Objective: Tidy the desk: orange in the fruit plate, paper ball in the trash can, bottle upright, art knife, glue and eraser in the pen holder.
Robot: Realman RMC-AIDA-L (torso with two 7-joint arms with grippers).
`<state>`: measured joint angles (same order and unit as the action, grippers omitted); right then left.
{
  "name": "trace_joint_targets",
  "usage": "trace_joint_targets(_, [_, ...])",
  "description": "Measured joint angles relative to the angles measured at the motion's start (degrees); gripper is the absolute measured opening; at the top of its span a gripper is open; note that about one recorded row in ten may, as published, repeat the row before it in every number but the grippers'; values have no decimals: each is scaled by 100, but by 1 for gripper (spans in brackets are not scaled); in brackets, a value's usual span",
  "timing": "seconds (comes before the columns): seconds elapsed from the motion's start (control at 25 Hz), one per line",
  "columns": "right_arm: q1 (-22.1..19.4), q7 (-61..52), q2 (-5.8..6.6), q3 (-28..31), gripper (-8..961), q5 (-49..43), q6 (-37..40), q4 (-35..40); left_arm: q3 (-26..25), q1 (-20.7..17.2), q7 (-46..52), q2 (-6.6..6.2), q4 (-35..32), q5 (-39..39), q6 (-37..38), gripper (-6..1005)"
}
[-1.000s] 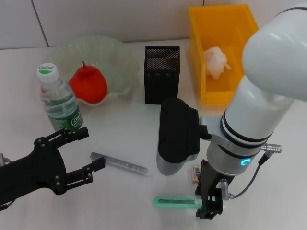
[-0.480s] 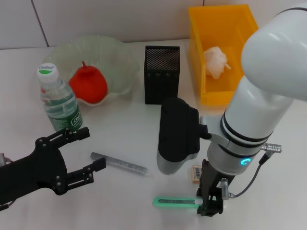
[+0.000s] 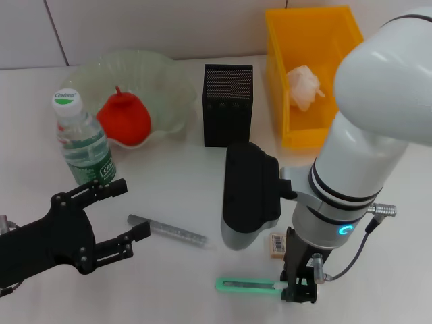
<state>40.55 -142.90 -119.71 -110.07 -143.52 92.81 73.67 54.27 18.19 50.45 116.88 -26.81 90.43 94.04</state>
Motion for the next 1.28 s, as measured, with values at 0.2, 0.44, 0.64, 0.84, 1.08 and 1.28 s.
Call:
trace_joint_targets(0.2, [45,8,1,-60,235,0,-16,-82,-3,0,0,1,0,1,2,797])
trace_joint_targets(0.44, [39,6,5,-67,168,1,-27,42,-12,0,0,1,-2,0,31,797])
trace_joint_targets(0.64, [-7,1,27,53,169,-50,145,313,-31,-6,0,-5,-9,-1,63,796])
trace_joint_targets(0.84, [-208,-12,17,236,171,-576,553,1022,-33,-27,0,-12,-22,-16,135,796])
trace_joint_targets(1.08, [-306,7,22,676,173,-1327,1102,1876,-33,-25,-5,-15,-63,-31,186,797])
trace_joint_targets(1.28, [-262,139,23,778,174,-2120,1392,2337,-30,-3,-22,-11,-93,-24,221,797])
